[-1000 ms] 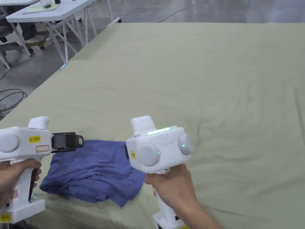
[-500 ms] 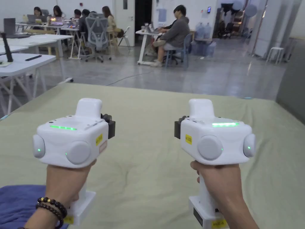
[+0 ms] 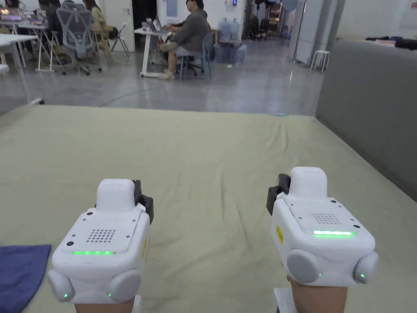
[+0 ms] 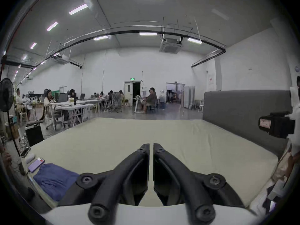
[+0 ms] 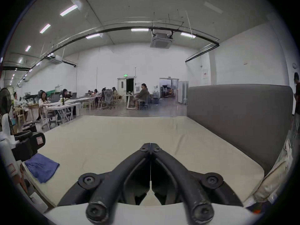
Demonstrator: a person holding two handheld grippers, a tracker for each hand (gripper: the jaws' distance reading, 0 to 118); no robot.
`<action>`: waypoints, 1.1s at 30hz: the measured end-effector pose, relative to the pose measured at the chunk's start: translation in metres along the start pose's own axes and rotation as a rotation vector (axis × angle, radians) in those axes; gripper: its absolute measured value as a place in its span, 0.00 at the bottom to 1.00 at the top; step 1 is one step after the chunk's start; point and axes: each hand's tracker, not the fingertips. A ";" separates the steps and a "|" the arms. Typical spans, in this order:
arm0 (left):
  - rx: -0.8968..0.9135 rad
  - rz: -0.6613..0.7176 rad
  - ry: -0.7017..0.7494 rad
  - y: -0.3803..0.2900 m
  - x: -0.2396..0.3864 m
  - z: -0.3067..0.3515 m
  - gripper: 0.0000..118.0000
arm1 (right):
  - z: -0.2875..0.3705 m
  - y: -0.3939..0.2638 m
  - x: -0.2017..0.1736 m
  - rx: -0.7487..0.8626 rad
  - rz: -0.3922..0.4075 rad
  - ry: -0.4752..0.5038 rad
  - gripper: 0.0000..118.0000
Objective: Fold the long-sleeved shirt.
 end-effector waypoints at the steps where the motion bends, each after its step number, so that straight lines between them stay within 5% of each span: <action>1: -0.006 -0.009 0.007 -0.004 -0.002 0.001 0.00 | 0.004 -0.006 -0.001 0.002 0.004 -0.005 0.00; 18: -0.058 -0.020 0.025 -0.029 -0.019 0.004 0.02 | -0.004 -0.038 -0.006 -0.087 0.026 -0.006 0.00; 20: -0.089 -0.016 0.010 -0.028 -0.018 0.001 0.20 | -0.004 -0.037 -0.005 -0.085 0.039 -0.010 0.18; 22: -0.089 -0.013 0.014 -0.029 -0.017 0.000 0.80 | -0.004 -0.036 -0.005 -0.090 0.050 -0.005 0.68; 23: -0.090 -0.006 0.007 -0.029 -0.017 -0.001 1.00 | -0.005 -0.036 -0.006 -0.091 0.058 -0.006 0.86; 24: -0.094 -0.002 0.001 -0.029 -0.017 -0.002 1.00 | -0.005 -0.036 -0.006 -0.091 0.062 -0.010 0.95; 33: -0.017 -0.005 0.002 -0.022 -0.018 -0.001 1.00 | -0.013 -0.034 -0.011 -0.118 0.131 0.014 0.95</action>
